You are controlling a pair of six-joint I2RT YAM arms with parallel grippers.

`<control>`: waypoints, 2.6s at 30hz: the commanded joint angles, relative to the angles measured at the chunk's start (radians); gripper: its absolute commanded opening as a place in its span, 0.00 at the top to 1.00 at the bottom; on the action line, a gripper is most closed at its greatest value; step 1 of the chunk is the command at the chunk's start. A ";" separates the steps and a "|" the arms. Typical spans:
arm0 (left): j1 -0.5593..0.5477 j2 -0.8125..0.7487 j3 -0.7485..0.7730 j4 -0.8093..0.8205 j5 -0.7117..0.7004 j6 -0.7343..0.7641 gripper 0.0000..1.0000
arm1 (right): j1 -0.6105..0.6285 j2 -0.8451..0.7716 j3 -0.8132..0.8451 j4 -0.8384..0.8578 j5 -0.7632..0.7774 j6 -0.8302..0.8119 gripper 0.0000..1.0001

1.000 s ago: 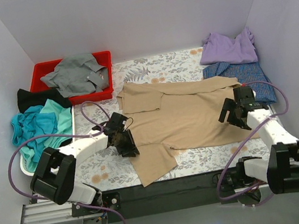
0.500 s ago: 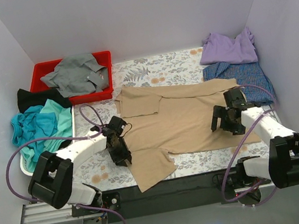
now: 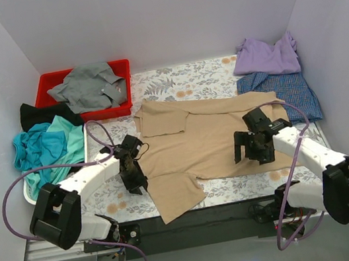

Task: Fold and stack the t-shirts
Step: Fold the tshirt

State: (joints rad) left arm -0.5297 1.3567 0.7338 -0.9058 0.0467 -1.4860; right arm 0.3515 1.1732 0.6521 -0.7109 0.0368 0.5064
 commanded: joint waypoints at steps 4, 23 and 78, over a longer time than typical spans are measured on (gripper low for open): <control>0.005 -0.047 0.065 -0.002 0.044 0.038 0.75 | 0.006 -0.102 0.139 -0.045 0.204 0.060 0.02; -0.101 -0.159 -0.123 0.133 0.177 -0.077 0.74 | 0.006 -0.162 0.122 -0.096 0.262 0.106 0.01; 0.036 0.364 0.532 0.234 0.148 0.049 1.00 | -0.031 0.046 0.173 0.137 -0.069 -0.144 0.02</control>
State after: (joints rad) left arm -0.5228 1.7004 1.2087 -0.7109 0.1654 -1.4548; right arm 0.3206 1.2263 0.7750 -0.6708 0.1837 0.4484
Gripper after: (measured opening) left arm 0.010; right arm 0.984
